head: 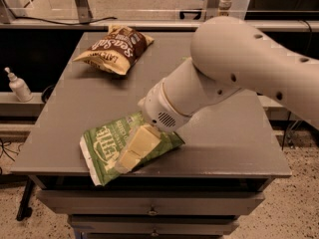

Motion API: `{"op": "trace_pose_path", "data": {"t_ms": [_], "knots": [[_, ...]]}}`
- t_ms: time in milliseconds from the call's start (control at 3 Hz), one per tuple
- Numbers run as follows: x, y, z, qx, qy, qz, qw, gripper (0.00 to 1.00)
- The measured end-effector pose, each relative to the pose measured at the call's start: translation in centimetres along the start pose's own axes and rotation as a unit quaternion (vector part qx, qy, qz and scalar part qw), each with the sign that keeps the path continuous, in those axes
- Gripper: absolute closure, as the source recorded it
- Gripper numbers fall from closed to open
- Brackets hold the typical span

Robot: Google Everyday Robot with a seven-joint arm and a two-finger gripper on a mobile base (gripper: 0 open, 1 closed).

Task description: Pick green jalapeno chip bag

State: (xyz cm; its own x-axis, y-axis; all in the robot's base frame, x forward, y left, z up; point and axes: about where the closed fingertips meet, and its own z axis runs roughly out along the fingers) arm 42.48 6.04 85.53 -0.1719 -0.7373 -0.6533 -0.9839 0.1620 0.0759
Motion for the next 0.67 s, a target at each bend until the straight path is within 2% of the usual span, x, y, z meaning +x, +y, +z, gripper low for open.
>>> {"op": "trace_pose_path", "data": {"t_ms": [333, 667], "knots": [[2.6, -0.5, 0.9, 0.0, 0.004, 0.019, 0.9998, 0.17], [3.8, -0.8, 0.6, 0.004, 0.007, 0.029, 0.9995, 0.41]]}}
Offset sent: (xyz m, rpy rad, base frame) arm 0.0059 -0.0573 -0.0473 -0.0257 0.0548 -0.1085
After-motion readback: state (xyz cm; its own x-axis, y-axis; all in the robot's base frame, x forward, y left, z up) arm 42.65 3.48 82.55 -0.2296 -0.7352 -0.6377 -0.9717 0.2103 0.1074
